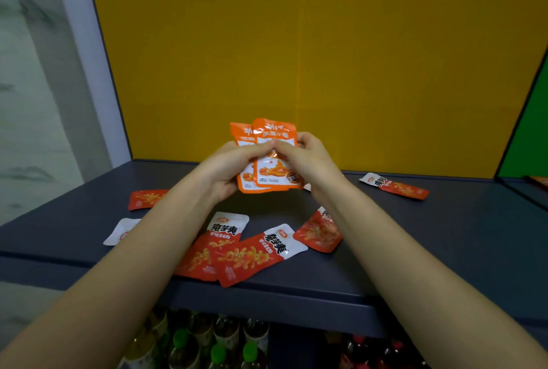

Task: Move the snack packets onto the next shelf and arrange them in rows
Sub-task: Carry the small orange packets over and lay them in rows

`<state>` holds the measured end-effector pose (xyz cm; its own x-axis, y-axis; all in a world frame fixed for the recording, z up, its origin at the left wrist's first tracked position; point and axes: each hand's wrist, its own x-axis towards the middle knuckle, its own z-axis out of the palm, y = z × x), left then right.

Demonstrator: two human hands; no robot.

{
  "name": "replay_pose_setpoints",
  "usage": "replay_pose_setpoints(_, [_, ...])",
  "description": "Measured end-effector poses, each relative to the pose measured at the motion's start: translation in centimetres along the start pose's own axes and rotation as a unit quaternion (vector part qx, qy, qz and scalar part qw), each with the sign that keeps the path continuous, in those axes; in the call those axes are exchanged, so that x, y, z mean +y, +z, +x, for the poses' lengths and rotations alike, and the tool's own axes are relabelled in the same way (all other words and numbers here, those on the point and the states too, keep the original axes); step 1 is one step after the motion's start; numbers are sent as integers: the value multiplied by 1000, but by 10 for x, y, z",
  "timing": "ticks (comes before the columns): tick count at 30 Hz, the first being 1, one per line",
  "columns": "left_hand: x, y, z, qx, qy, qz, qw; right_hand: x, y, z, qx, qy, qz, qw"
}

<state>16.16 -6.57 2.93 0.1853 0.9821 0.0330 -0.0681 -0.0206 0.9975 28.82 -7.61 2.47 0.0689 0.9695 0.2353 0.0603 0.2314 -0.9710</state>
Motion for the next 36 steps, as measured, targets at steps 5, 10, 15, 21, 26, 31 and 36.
replay_pose_setpoints(5, [12,-42,-22,77,18,-12,997,-7,34,1,-8,-107,-234,966])
replay_pose_setpoints(10, [24,-101,-50,154,11,-43,987,-8,42,-6,-60,-136,-294,944])
replay_pose_setpoints(15, [11,-132,-79,157,-6,-18,987,2,19,-15,-55,-116,-288,949])
replay_pose_setpoints(21, [-1,-91,-75,84,-17,-17,996,19,-17,-50,-25,-85,-257,962])
replay_pose_setpoints(26, [2,-11,-69,-23,26,-7,999,15,-69,-91,58,-60,-262,962])
replay_pose_setpoints(31, [-15,103,-82,-146,38,-14,988,0,-141,-149,142,-47,-269,951])
replay_pose_setpoints(36, [-51,244,-117,-262,19,-36,964,-6,-239,-236,239,20,-280,929])
